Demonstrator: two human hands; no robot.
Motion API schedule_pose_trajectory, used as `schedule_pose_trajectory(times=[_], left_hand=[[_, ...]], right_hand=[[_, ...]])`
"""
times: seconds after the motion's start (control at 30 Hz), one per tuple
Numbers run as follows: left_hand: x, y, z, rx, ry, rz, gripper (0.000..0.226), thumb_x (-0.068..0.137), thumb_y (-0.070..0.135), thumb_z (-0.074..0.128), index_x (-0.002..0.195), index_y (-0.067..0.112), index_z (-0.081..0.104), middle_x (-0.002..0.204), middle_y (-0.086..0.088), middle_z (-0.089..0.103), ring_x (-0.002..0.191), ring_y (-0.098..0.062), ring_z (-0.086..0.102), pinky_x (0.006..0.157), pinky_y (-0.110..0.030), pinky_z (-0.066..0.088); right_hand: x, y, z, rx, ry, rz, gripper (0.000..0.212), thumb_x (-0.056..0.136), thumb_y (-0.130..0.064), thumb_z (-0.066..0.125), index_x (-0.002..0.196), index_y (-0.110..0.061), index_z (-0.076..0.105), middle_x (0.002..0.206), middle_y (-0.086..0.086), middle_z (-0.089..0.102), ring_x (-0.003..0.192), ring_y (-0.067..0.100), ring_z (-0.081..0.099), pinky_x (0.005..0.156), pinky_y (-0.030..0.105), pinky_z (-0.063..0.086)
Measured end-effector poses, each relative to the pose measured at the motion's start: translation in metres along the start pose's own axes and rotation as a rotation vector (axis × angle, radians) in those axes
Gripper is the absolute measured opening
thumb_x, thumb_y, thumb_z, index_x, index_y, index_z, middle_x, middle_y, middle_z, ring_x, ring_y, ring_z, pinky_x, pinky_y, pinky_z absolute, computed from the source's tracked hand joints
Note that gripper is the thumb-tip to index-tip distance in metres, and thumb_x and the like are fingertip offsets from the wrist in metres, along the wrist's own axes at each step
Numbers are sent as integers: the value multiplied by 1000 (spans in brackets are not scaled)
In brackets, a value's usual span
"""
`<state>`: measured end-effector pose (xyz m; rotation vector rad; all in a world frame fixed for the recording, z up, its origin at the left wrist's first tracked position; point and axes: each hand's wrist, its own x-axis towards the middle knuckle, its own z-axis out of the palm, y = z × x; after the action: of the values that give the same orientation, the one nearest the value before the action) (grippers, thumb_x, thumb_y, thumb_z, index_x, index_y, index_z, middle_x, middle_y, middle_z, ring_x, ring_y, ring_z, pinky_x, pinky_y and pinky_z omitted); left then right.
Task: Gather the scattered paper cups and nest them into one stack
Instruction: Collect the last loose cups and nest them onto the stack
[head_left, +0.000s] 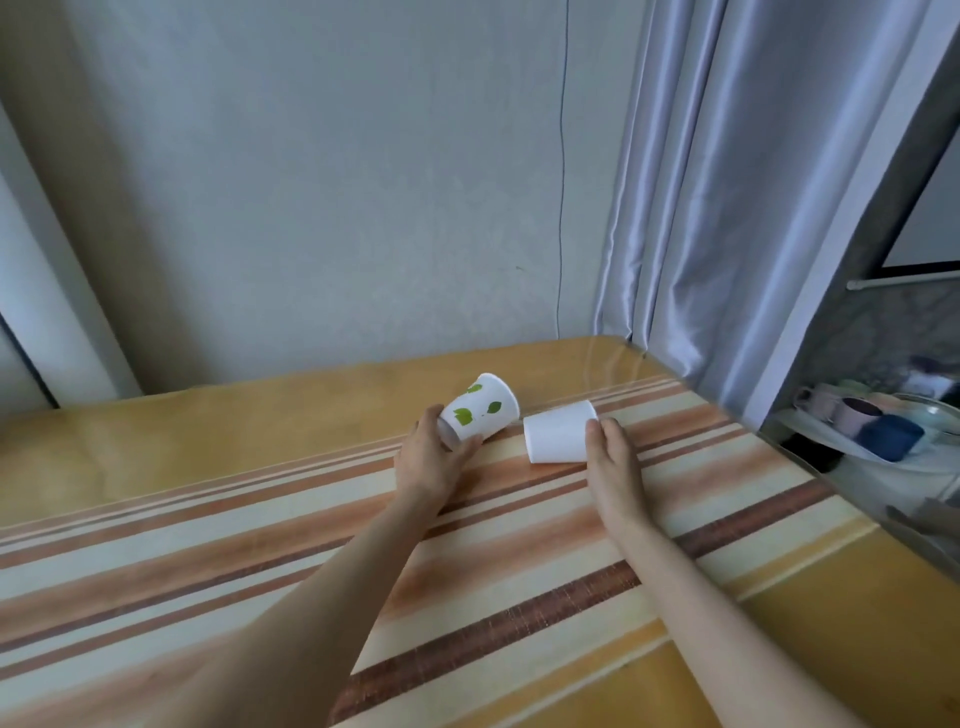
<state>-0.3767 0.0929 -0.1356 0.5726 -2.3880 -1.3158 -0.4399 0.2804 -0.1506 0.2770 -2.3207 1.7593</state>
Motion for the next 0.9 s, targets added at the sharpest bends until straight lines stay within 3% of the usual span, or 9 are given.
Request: schedule_pose_trajectory(times=[0.13, 0.2, 0.27, 0.4, 0.47, 0.57, 0.7, 0.8, 0.9], left_hand=[[-30, 3, -15, -135, 31, -43, 46, 77, 24, 71, 109, 12, 40, 103, -5, 57, 80, -16, 57, 60, -18, 47], [-55, 0, -31, -180, 37, -36, 44, 78, 20, 71, 105, 13, 37, 100, -4, 56, 76, -7, 55, 51, -10, 42], [-84, -2, -49, -213, 25, -42, 47, 77, 23, 72, 106, 13, 36, 100, 0, 56, 81, -6, 56, 56, -13, 43], [-153, -7, -81, -298, 38, -69, 46, 77, 25, 73, 107, 13, 40, 100, 7, 57, 89, 1, 55, 64, -14, 44], [-187, -10, -94, -329, 72, -54, 45, 78, 25, 72, 108, 13, 41, 101, 9, 57, 93, 2, 56, 67, -14, 47], [-230, -19, -108, -270, 88, -64, 46, 79, 31, 70, 107, 13, 39, 100, 12, 55, 93, -8, 59, 74, -27, 50], [-273, -34, -121, -143, 60, -94, 57, 74, 54, 65, 108, 18, 38, 116, -1, 55, 102, -25, 58, 83, -48, 51], [-292, -44, -122, 28, 75, -79, 63, 78, 55, 56, 121, 11, 38, 127, -6, 47, 123, -27, 40, 101, -42, 36], [-304, -45, -121, 186, 154, -75, 53, 85, 45, 56, 114, 3, 41, 126, -11, 48, 133, -30, 29, 106, -39, 27]], right_hand=[[-14, -14, -7, 33, -13, -12, 27, 97, -29, 37, 71, -29, 44, 96, 8, 46, 91, 22, 46, 80, 30, 35], [-30, -25, -11, 48, -61, -29, 21, 96, -29, 41, 77, -23, 49, 107, 10, 42, 93, 15, 46, 81, 19, 36], [-52, -39, -13, 61, -117, -79, 18, 94, -24, 49, 78, -16, 51, 108, 11, 41, 92, 3, 44, 76, 5, 33], [-108, -66, -14, 74, -247, -214, 16, 87, -12, 60, 75, -19, 52, 116, 6, 40, 109, -6, 39, 82, 3, 33], [-137, -76, -15, 45, -268, -308, 18, 83, -9, 64, 85, -21, 51, 118, 7, 42, 113, -6, 38, 86, 0, 32], [-180, -87, -20, 70, -292, -326, 45, 79, -14, 71, 112, -26, 42, 120, 1, 43, 112, -11, 39, 94, 6, 30], [-224, -99, -27, 144, -369, -219, 61, 77, -23, 73, 124, -31, 35, 128, -4, 41, 118, 2, 40, 102, 21, 35], [-250, -106, -29, 189, -401, -174, 64, 74, -32, 70, 127, -32, 34, 131, -8, 39, 123, 2, 38, 105, 29, 35], [-268, -106, -27, 177, -427, -156, 67, 75, -35, 68, 130, -35, 31, 136, -10, 36, 128, 1, 34, 108, 26, 32]])
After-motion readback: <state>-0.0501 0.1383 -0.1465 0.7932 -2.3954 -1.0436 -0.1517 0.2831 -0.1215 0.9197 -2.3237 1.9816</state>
